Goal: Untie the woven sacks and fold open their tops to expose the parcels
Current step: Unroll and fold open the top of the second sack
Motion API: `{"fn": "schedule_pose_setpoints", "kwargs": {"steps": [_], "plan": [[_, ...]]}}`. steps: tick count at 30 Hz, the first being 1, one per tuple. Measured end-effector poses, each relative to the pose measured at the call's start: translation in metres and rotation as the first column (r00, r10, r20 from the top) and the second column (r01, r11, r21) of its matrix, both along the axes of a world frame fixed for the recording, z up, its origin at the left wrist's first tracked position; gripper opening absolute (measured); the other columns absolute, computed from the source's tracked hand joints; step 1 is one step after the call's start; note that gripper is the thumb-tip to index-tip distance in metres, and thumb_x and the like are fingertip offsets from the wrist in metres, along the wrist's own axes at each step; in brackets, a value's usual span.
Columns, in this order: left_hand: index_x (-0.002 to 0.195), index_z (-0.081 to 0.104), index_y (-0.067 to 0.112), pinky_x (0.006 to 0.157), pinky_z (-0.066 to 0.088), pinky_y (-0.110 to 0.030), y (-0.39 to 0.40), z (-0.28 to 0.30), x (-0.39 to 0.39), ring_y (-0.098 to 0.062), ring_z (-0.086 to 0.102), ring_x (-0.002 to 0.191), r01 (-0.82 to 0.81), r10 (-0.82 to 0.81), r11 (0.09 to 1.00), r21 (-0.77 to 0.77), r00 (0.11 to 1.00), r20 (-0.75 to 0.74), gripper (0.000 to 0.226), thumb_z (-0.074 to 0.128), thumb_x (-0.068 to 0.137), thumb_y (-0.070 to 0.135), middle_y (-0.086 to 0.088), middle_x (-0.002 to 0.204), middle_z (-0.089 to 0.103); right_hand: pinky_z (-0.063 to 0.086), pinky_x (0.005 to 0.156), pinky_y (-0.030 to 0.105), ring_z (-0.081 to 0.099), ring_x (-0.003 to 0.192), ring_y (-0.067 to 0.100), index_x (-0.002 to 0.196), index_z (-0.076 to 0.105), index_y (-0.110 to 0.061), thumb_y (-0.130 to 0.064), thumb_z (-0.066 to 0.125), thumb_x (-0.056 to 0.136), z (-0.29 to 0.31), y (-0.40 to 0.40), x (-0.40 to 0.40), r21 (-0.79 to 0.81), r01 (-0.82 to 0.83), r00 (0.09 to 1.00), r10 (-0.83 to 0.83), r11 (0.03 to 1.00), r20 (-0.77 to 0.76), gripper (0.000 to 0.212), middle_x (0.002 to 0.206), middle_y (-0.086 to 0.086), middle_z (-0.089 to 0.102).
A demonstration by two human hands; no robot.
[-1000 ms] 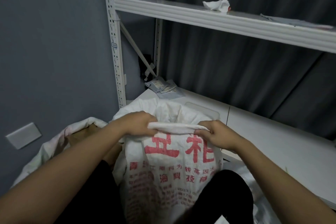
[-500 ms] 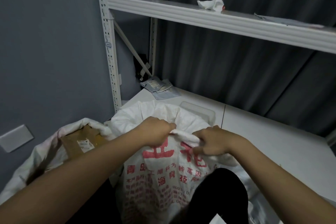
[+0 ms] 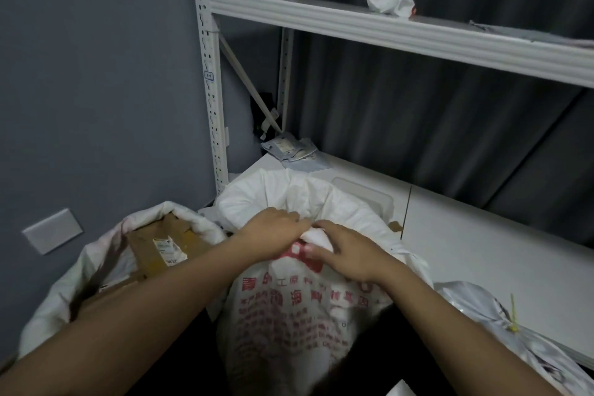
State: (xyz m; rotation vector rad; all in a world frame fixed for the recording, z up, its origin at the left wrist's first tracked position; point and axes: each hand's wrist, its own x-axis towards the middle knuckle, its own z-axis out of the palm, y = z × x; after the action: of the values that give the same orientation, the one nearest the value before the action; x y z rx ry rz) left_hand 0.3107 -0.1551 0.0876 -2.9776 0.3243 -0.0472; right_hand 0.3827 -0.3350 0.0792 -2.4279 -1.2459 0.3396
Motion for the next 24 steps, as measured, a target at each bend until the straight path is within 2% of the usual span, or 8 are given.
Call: {"fn": "schedule_pose_setpoints", "kwargs": {"steps": [3, 5, 8, 11, 13, 16, 21, 24], "plan": [[0.129, 0.042, 0.017, 0.092, 0.036, -0.036, 0.006, -0.001, -0.005, -0.025, 0.049, 0.110, -0.039, 0.047, 0.994, -0.099, 0.995, 0.082, 0.057, 0.044, 0.089, 0.057, -0.007, 0.121, 0.050, 0.045, 0.080, 0.029, 0.058, 0.094, 0.013, 0.111, 0.057, -0.024, -0.040, 0.051, 0.096, -0.010, 0.008, 0.001, 0.223, 0.015, 1.000, -0.017, 0.975, 0.010, 0.023, 0.102, -0.007, 0.063], [0.134, 0.039, 0.024, 0.104, 0.027, -0.038, 0.018, -0.005, -0.018, -0.023, 0.037, 0.123, -0.189, 0.272, 0.896, -0.402, 0.949, 0.160, 0.078, 0.047, 0.075, 0.075, -0.002, 0.132, 0.040, 0.043, 0.078, 0.025, 0.056, 0.089, 0.009, 0.106, 0.058, -0.026, -0.033, 0.050, 0.097, -0.021, 0.004, 0.001, 0.308, 0.073, 0.997, -0.069, 0.948, -0.024, 0.014, 0.097, -0.012, 0.060], [0.141, 0.030, 0.020, 0.110, 0.028, -0.042, 0.033, -0.016, -0.036, -0.026, 0.028, 0.133, -0.414, 0.707, 0.328, -0.849, 0.704, -0.070, 0.080, 0.060, 0.080, 0.061, -0.006, 0.143, 0.027, 0.047, 0.081, 0.029, 0.057, 0.091, 0.006, 0.099, 0.057, -0.031, -0.032, 0.050, 0.097, -0.035, 0.001, -0.001, 0.401, 0.145, 0.989, -0.118, 0.905, -0.090, 0.007, 0.094, -0.014, 0.060], [0.134, 0.040, 0.004, 0.087, 0.053, -0.045, 0.042, -0.024, -0.028, -0.031, 0.055, 0.109, -0.400, 0.589, -0.332, -0.854, 0.619, -0.519, 0.069, 0.058, 0.087, 0.051, -0.015, 0.125, 0.051, 0.048, 0.082, 0.029, 0.057, 0.092, 0.005, 0.101, 0.058, -0.029, -0.032, 0.051, 0.097, -0.041, 0.004, -0.004, 0.424, 0.138, 0.990, -0.114, 0.895, -0.083, 0.009, 0.095, -0.015, 0.060], [0.123, 0.050, -0.005, 0.072, 0.058, -0.042, 0.038, -0.023, -0.019, -0.028, 0.062, 0.088, -0.324, 0.466, -0.556, -0.766, 0.642, -0.609, 0.055, 0.062, 0.090, 0.037, -0.016, 0.104, 0.062, 0.047, 0.080, 0.028, 0.056, 0.090, 0.003, 0.101, 0.059, -0.027, -0.030, 0.052, 0.097, -0.039, 0.005, -0.007, 0.428, 0.126, 0.992, -0.118, 0.895, -0.045, 0.009, 0.095, -0.014, 0.059], [0.126, 0.048, -0.007, 0.061, 0.059, -0.034, 0.035, -0.015, -0.003, -0.030, 0.062, 0.093, -0.232, 0.438, -0.671, -0.704, 0.641, -0.630, 0.041, 0.061, 0.091, 0.009, -0.019, 0.117, 0.060, 0.046, 0.079, 0.025, 0.055, 0.088, 0.005, 0.103, 0.061, -0.023, -0.031, 0.054, 0.096, -0.034, 0.000, -0.009, 0.411, 0.118, 0.990, -0.142, 0.904, 0.028, 0.013, 0.094, -0.011, 0.060], [0.134, 0.047, 0.001, 0.089, 0.049, -0.043, 0.042, 0.003, 0.012, -0.037, 0.056, 0.116, -0.134, 0.417, -0.717, -0.684, 0.704, -0.575, 0.045, 0.058, 0.090, -0.001, -0.022, 0.127, 0.057, 0.046, 0.073, 0.036, 0.052, 0.079, 0.010, 0.079, 0.056, -0.026, -0.054, 0.054, 0.086, -0.013, -0.006, -0.017, 0.121, 0.019, 0.999, -0.024, 0.993, 0.038, 0.028, 0.082, -0.010, 0.058], [0.134, 0.044, 0.001, 0.071, 0.058, -0.037, 0.039, 0.002, 0.008, -0.038, 0.058, 0.113, -0.085, 0.459, -0.695, -0.714, 0.712, -0.532, 0.046, 0.058, 0.090, -0.001, -0.022, 0.127, 0.057, 0.046, 0.077, 0.037, 0.050, 0.087, 0.014, 0.073, 0.049, -0.032, -0.078, 0.040, 0.078, 0.019, 0.007, -0.022, -0.029, 0.083, 0.984, -0.078, 0.996, 0.159, 0.047, 0.092, -0.008, 0.055]]}}
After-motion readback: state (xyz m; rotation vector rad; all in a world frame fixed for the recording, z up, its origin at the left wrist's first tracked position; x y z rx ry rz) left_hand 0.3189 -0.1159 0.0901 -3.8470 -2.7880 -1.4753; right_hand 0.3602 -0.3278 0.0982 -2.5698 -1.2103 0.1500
